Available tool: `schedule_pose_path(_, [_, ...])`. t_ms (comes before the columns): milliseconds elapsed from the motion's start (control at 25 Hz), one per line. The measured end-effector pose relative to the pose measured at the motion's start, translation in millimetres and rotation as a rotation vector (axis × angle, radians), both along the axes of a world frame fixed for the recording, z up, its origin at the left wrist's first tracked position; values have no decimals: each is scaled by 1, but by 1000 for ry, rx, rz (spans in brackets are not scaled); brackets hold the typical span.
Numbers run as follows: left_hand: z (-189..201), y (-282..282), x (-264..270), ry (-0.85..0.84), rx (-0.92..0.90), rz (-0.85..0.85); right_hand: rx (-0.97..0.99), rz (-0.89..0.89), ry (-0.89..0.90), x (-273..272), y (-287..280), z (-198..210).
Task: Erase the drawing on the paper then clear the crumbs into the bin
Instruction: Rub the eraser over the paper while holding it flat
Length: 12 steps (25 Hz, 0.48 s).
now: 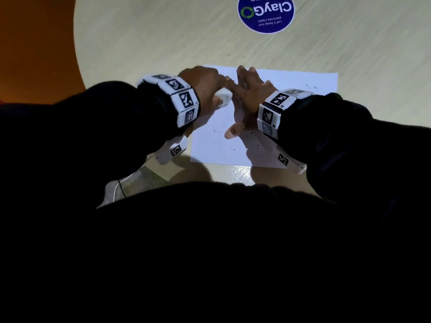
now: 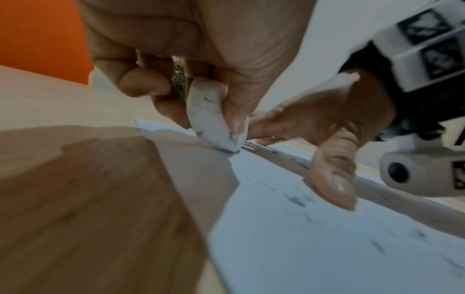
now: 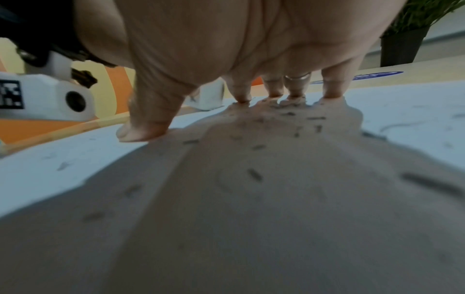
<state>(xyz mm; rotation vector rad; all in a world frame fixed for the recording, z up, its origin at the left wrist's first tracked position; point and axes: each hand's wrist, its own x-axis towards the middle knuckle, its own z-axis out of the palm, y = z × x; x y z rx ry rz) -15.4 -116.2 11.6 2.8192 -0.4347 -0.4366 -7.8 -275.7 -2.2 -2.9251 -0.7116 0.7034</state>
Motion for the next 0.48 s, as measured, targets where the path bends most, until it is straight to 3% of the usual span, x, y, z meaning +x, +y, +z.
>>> schedule_pose_path(80, [1,-2,-1,-52,-12,7,18,0,83,8,-1,1])
schedule_pose_path(280, [2,2,-23,154,17,-121,12,14,85,9,-2,2])
schedule_pose_path(480, [6,0,-10,15,31,-11,-3,67,61,2,-5,3])
